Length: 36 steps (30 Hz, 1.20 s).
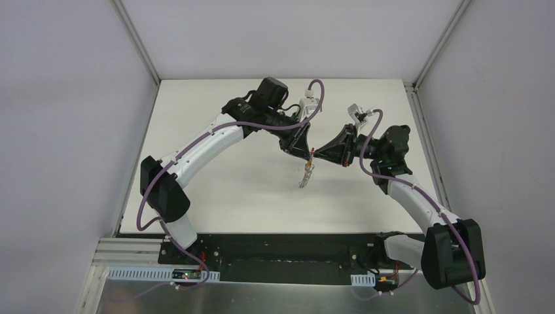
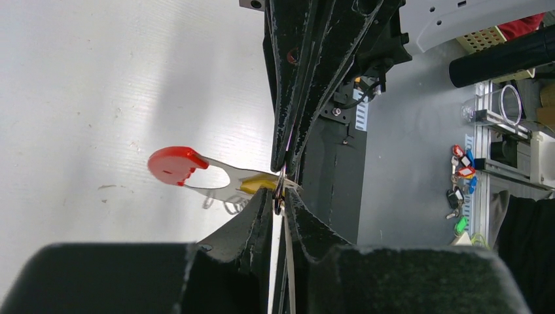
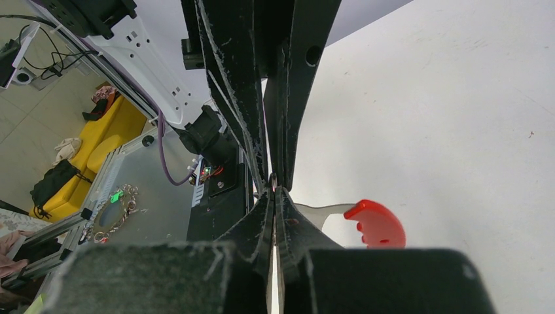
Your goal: Put the keys on the keyring
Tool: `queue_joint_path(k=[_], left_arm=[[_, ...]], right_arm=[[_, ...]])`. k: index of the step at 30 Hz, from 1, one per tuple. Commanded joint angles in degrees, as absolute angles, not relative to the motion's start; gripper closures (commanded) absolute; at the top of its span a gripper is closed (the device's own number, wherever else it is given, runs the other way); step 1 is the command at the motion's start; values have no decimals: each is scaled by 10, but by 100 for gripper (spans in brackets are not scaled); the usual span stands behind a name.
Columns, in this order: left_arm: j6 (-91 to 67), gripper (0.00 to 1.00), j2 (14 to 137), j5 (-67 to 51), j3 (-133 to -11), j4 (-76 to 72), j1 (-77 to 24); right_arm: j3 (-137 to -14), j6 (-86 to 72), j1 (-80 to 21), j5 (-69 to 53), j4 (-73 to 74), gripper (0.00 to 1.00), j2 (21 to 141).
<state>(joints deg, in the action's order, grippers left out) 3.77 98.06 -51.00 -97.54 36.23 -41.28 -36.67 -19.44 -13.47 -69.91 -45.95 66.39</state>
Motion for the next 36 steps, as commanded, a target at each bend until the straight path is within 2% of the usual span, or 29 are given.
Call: queue_joint_path(k=[1,5,11,13,15,20,23,29,36], left_arm=[[32,90,978,-534,-976,341,-417],[21,100,978,-534,-977,329,-417],[22,100,974,-527,-986,345,-417],[40,100,977,-509,-1009,386,-417],[62,100,982,-484,-1033,435,-418],[86,100,1004,-443,-1074,544,-428],[75,100,1028,-444,-1108,605,-437],[22,100,1048,-454,-1131,620,-444],[9,100,1056,-461,-1136,607,-449]], right_arm=[[-371,-188,-132,-709,-483,100,657],[-369,-186,-131,-709,-483,100,657],[-370,-174,-132,-704,-469,100,655],[-374,-156,-131,-704,-446,94,653],[-383,-120,-131,-705,-408,82,646],[-407,-57,-131,-713,-321,60,634],[-409,-57,-133,-724,-322,52,634],[-408,-58,-149,-733,-327,50,636],[-397,-81,-163,-743,-358,55,649]])
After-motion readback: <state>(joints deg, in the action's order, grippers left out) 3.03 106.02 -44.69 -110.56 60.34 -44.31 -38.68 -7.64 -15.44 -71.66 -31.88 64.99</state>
